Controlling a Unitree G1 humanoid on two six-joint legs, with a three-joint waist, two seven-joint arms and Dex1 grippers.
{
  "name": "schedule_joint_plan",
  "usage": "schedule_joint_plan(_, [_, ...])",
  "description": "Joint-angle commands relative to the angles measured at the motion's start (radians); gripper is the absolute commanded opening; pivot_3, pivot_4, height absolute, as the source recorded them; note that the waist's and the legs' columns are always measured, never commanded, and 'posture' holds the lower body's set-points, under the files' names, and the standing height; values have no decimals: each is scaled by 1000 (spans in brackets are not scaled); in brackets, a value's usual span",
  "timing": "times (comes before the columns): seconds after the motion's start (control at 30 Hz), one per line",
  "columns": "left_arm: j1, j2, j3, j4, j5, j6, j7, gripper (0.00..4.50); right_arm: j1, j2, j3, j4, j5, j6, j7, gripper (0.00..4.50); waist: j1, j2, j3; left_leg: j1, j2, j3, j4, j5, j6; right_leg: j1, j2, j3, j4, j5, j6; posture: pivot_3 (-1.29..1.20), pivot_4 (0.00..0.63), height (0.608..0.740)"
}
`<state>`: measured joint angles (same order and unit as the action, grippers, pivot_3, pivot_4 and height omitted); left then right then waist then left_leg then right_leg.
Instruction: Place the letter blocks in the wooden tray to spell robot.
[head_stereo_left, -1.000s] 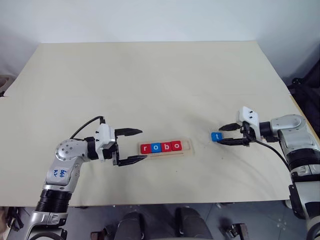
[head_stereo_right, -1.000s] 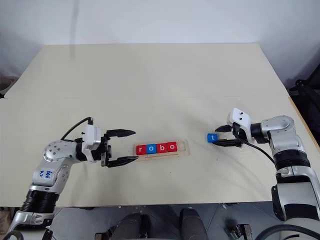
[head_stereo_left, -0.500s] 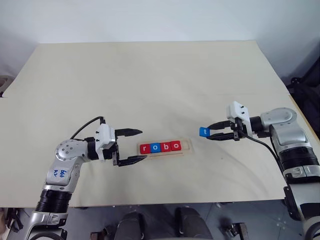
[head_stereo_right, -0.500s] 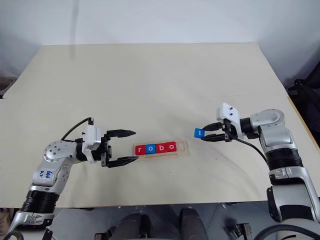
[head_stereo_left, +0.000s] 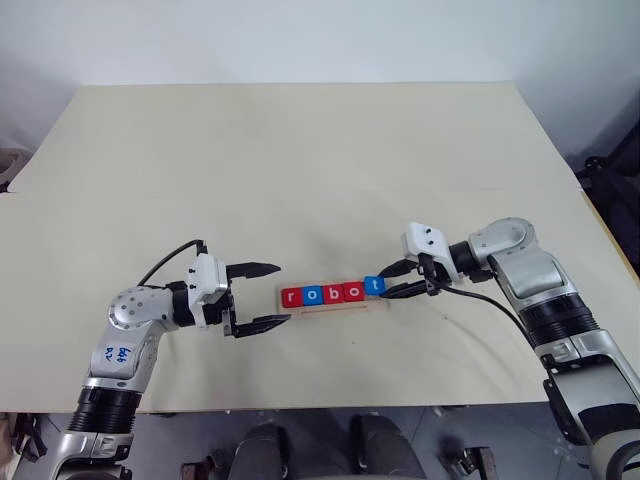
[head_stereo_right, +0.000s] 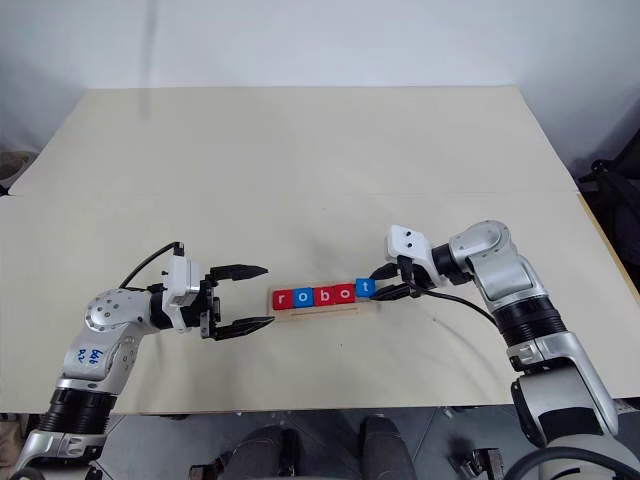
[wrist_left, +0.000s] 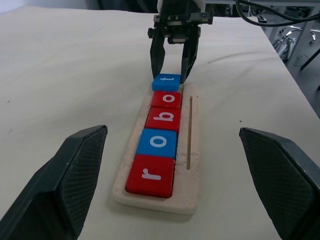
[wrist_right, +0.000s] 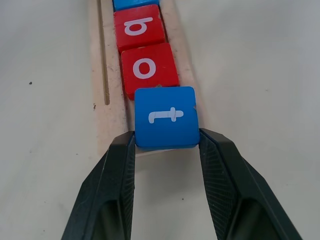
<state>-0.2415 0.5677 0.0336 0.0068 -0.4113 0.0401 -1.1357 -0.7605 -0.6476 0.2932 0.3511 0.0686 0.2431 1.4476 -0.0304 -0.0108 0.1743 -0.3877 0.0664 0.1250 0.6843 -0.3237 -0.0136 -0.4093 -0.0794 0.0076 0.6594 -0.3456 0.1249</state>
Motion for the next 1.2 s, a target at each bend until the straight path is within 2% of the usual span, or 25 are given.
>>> schedule_joint_plan(0.03, [13,3,26,-46,-15,-20,13,4500,-19,9,4,-46,3,14,-3,1460,0,0,0,0,0,0,0,0,0,0,0,0,0,0,0,0,150,740])
schedule_joint_plan(0.5, [8,-4,20,-39,-14,-32,27,4500,-5,18,24,-82,-16,36,-17,1460,0,0,0,0,0,0,0,0,0,0,0,0,0,0,0,0,150,740])
schedule_joint_plan(0.77, [-3,-7,15,-27,-11,-35,25,4500,42,-25,-34,-201,60,122,16,4115,1,0,0,0,0,0,0,0,0,0,0,0,0,0,0,0,150,740])
schedule_joint_plan(1.03, [-10,-2,16,-18,-11,-34,18,4500,127,-93,-130,-257,145,128,-12,4115,2,0,0,-1,0,-1,0,0,0,0,0,-1,-1,0,0,0,150,740])
schedule_joint_plan(1.2, [-16,3,16,-11,-12,-31,9,4500,134,-71,-165,-238,161,113,-78,2452,0,0,0,0,0,0,0,0,0,0,0,0,-1,0,0,0,150,740])
